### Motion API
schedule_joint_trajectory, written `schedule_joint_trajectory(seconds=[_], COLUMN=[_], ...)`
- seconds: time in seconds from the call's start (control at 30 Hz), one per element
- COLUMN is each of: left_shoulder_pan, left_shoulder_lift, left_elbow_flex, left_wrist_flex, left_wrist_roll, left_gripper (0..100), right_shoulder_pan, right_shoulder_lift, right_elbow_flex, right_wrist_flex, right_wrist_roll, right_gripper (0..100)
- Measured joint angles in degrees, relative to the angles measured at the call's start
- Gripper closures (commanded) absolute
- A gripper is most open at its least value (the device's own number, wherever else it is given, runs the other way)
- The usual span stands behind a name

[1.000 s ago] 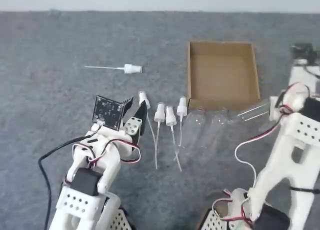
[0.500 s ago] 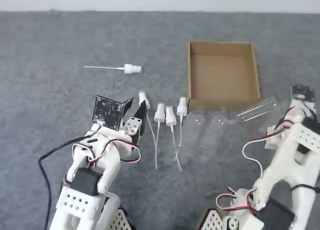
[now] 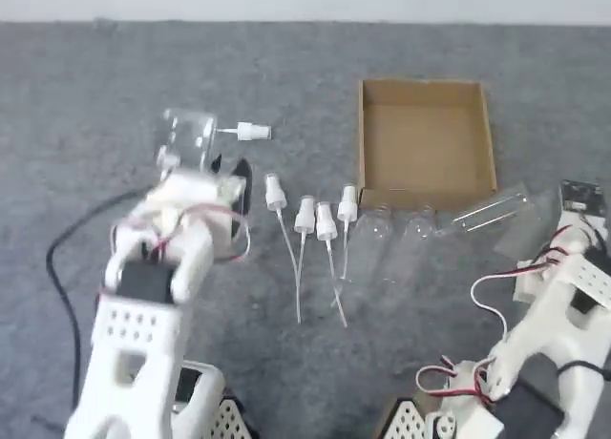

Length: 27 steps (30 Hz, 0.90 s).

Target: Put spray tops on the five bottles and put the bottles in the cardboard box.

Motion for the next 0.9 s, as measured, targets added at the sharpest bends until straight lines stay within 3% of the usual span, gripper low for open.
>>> schedule_joint_trajectory(seconds=[0.47, 0.67, 0.9], left_shoulder_pan=[-5.63, -5.71, -7.12], left_shoulder_lift=[56.18, 74.9, 94.86], left_elbow_flex=[-41.85, -59.96, -80.62], left_wrist_flex=[4.48, 4.75, 5.01], left_wrist_roll=[-9.58, -10.02, -5.8], left_gripper=[90, 90, 90], right_shoulder_pan=[7.65, 7.91, 7.91], right_shoulder_lift=[-0.09, -0.09, -0.09], right_elbow_flex=[0.7, 0.79, 0.79], right_wrist_flex=[-2.46, -2.46, -2.46], right_wrist_roll=[6.95, 7.3, 7.38], right_gripper=[82.6, 82.6, 82.6])
